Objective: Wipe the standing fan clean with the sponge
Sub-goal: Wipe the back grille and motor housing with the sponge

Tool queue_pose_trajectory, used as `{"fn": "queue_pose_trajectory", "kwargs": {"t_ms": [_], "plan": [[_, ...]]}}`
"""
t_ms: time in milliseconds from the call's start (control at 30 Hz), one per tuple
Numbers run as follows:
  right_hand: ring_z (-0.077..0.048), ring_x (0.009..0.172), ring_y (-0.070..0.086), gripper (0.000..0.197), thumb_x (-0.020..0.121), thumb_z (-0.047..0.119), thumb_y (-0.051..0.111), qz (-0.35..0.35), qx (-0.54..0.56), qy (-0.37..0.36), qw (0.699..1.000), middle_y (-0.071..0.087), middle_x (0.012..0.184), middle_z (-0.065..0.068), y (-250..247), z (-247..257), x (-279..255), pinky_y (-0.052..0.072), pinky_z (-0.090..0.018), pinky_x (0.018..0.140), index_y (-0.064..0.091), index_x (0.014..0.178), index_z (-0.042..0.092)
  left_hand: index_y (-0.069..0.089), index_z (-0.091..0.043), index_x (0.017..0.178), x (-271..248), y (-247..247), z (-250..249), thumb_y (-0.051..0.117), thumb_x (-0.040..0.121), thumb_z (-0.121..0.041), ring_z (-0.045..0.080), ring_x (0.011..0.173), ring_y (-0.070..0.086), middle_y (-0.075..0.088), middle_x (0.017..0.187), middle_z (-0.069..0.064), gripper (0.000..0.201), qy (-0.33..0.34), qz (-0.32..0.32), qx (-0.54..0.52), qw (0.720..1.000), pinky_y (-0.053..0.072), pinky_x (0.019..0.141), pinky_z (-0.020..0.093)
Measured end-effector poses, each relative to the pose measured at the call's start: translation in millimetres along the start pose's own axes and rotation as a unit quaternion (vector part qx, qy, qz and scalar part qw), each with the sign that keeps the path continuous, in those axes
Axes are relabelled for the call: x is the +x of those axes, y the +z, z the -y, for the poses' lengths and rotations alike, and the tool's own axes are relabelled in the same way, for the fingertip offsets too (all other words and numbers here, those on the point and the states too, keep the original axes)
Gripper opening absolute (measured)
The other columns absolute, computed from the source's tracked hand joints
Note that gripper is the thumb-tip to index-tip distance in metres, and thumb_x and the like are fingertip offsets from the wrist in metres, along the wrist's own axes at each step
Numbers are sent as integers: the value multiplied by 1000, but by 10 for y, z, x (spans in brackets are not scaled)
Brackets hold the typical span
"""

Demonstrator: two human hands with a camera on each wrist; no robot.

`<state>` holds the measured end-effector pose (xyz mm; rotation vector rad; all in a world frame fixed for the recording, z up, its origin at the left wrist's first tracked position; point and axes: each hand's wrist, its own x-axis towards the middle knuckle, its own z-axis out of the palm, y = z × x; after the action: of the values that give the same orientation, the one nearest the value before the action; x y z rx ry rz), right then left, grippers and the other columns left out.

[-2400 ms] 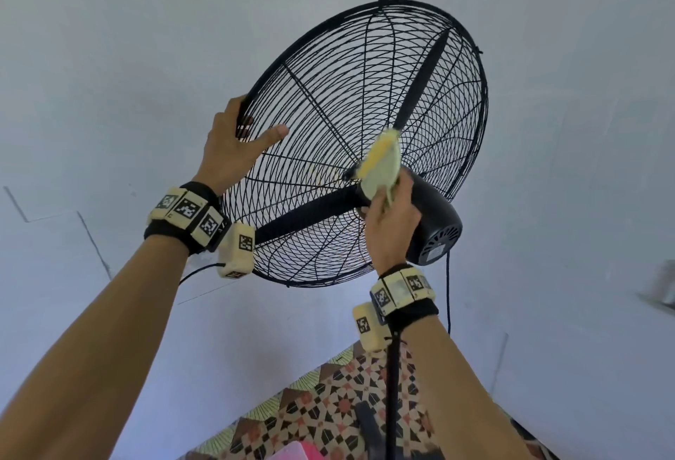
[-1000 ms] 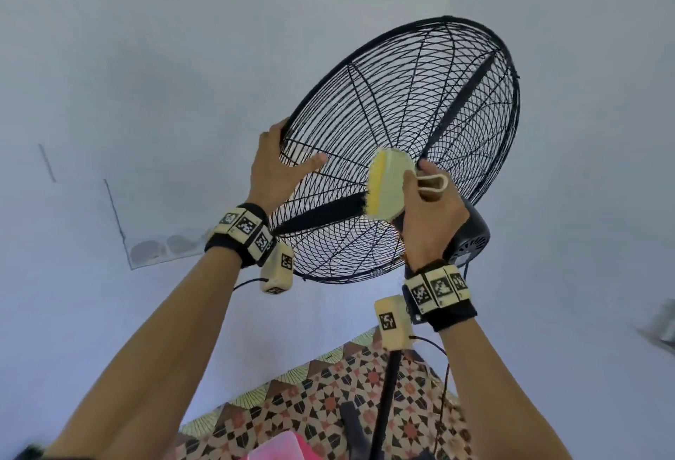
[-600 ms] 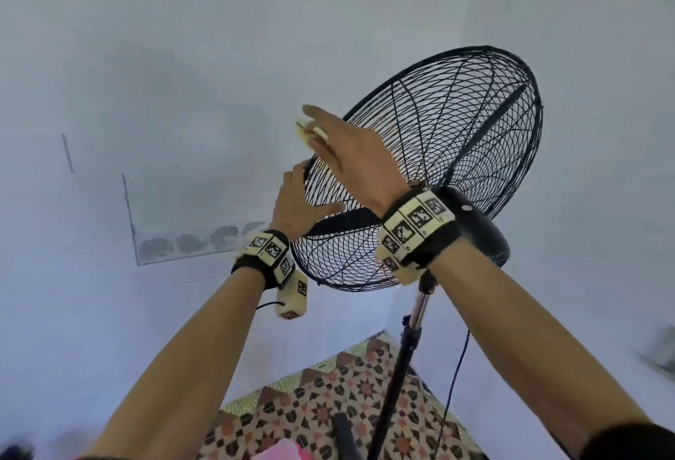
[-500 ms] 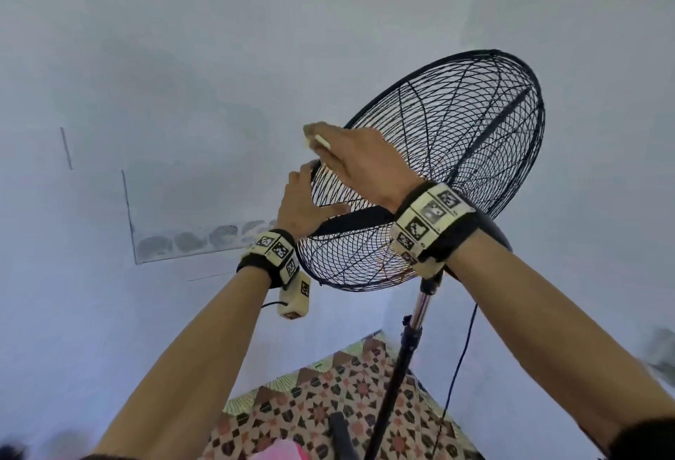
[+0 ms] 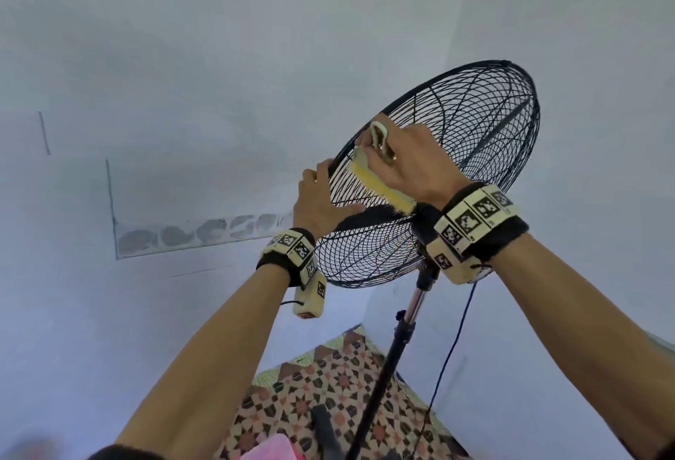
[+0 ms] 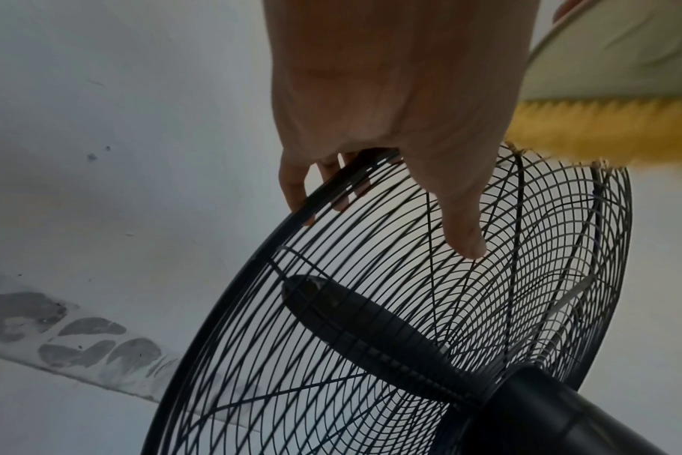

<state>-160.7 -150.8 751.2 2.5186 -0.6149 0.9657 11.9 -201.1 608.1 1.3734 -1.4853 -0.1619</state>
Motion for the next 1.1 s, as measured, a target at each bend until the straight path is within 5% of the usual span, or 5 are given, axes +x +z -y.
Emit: {"fn": "queue_pose_trajectory", "kwargs": {"t_ms": [167,333,533,700,1100], "plan": [[-2,85,71,20,104,25,59,-43,74,-35,996,69,132,6,85,91,-15,48,-4,65,65,110,7,30,-26,151,-29,-12,-35,86,72,-60,30,125,43,40,136,8,103,-11,1,8,1000,48,95,52],[-9,40,46,36,106,34,43,19,-70,-63,995,68,75,4,35,53,-189,18,-5,46,63,118,8,27,-25,154,-47,-35,-32,86,74,-58,31,126,42,40,138,9,105,-12,9,10,1000,48,95,54],[-4,81,68,30,101,19,65,-85,1,-58,995,73,122,-8,-27,-43,-406,46,0,65,67,130,9,26,-25,156,-30,2,-35,86,74,-58,31,128,42,39,141,10,106,-7,7,5,1000,49,95,53],[-26,98,66,46,98,17,68,-33,-86,-143,985,67,123,-14,242,-160,-491,57,-33,71,55,142,16,27,-21,153,-61,-32,-17,85,76,-58,29,123,43,39,136,9,103,-8,4,19,1000,49,93,51],[-30,89,72,47,100,11,65,-82,-21,-96,992,70,121,-15,431,-628,-1086,63,-44,65,50,144,13,26,-22,153,79,-126,-88,91,73,-48,34,126,52,43,138,12,106,-6,47,32,998,42,99,39]]}}
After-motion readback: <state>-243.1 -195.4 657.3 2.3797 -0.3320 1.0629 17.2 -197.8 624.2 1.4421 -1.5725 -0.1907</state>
